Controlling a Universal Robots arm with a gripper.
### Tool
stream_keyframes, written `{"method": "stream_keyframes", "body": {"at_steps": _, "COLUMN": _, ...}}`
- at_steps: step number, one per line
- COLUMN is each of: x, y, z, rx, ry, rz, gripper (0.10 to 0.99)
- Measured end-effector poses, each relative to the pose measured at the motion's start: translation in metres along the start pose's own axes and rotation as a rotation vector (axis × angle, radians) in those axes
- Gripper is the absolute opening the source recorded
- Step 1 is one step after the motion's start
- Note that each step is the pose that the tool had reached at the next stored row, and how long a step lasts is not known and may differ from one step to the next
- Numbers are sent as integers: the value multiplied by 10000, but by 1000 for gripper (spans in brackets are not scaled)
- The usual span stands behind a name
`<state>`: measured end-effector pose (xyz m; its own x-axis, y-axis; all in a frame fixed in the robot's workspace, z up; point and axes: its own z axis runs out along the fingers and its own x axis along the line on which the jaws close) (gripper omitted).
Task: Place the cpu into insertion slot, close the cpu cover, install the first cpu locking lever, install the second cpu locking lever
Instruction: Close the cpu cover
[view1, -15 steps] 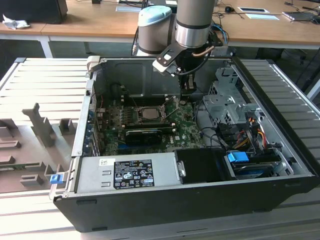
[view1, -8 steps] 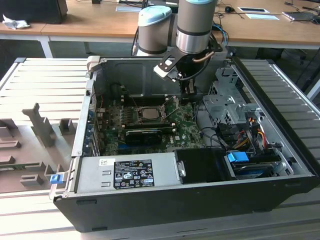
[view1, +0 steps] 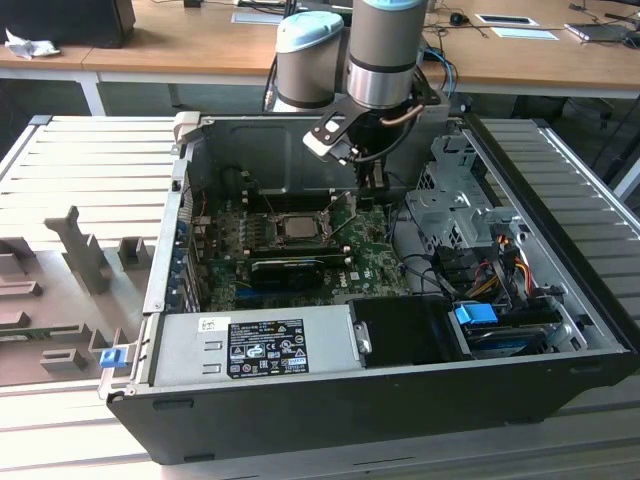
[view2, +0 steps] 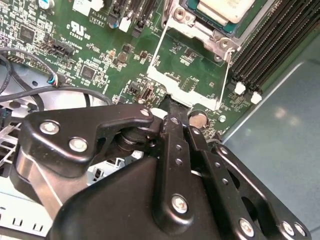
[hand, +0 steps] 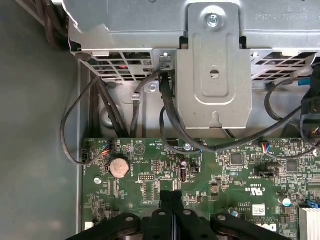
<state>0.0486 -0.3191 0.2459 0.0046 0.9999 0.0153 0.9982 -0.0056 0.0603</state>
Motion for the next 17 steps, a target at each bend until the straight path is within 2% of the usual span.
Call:
{"method": "stream_keyframes", "body": {"at_steps": 5, "x": 0, "y": -85, "z": -5, "rx": 0, "ry": 0, "rz": -1, "gripper": 106}}
{"method": "stream_keyframes", "body": {"at_steps": 11, "x": -1, "y": -284, "z": -17, "rx": 0, "ry": 0, "rz": -1, "gripper": 106}}
{"method": "stream_keyframes", "body": {"at_steps": 13, "x": -2, "y": -328, "z": -20, "rx": 0, "ry": 0, "rz": -1, "gripper": 106}}
{"method": "stream_keyframes", "body": {"at_steps": 14, "x": -2, "y": -393, "z": -23, "rx": 0, "ry": 1, "rz": -1, "gripper": 106}}
{"method": "stream_keyframes", "body": {"at_steps": 17, "x": -2, "y": -492, "z": -29, "rx": 0, "ry": 1, "rz": 0, "gripper": 106}}
